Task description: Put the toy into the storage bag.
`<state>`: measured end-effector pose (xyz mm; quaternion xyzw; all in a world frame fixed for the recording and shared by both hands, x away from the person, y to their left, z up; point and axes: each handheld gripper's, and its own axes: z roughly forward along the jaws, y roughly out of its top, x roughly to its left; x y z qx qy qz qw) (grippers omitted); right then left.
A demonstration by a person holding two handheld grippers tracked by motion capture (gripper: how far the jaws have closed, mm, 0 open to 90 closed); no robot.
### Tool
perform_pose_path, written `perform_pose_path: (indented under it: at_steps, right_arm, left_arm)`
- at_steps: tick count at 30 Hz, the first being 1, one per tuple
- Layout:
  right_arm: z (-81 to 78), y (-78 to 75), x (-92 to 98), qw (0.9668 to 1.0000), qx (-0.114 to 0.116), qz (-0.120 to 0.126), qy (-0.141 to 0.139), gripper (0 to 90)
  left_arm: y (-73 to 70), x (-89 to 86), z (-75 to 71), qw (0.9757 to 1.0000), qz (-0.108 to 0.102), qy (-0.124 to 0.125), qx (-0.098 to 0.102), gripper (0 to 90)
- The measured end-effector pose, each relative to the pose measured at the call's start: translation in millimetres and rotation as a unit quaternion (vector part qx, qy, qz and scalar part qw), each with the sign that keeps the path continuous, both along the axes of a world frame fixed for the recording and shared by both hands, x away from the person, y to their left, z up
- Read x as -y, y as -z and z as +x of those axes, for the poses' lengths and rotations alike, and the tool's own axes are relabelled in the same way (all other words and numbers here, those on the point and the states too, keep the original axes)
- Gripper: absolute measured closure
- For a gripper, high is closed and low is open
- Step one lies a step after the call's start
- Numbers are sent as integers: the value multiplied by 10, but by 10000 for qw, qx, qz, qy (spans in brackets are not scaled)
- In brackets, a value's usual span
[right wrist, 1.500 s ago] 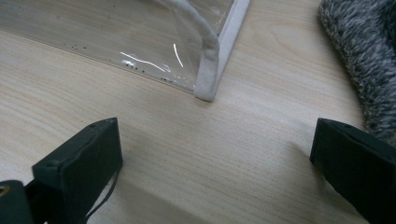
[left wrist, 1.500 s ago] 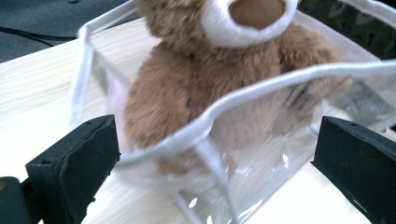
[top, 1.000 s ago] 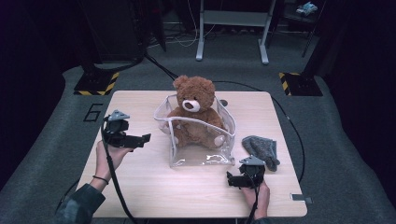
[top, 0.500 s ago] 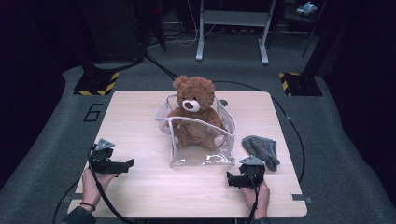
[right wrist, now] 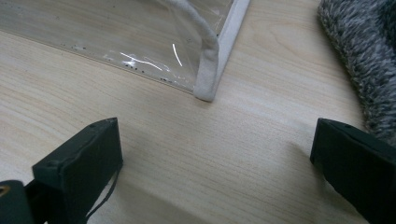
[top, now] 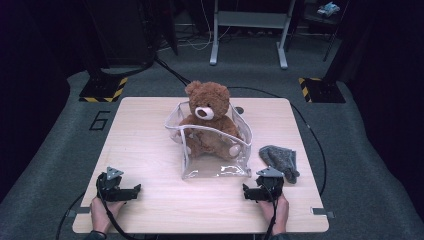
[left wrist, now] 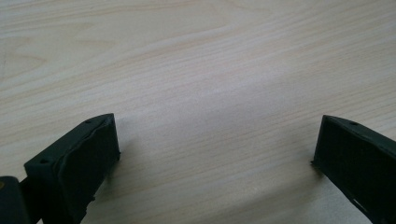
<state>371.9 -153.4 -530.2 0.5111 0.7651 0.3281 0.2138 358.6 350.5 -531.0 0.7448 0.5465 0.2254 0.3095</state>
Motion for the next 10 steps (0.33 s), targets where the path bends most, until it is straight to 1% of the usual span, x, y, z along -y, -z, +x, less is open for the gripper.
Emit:
perform_pose_path:
  at_steps: [1, 2, 10]
  right_arm:
    - [1, -1, -1, 10000, -8, -2, 8, 15]
    - [1, 0, 0, 10000, -2, -1, 4, 15]
    - [-2, 1, 0, 10000, 22, 10, 6, 20]
  left_arm:
    - [9, -4, 0, 10000, -8, 1, 62, 0]
    - [19, -6, -4, 9999, -64, -11, 99, 0]
    - [19, -6, -7, 9999, -65, -18, 97, 0]
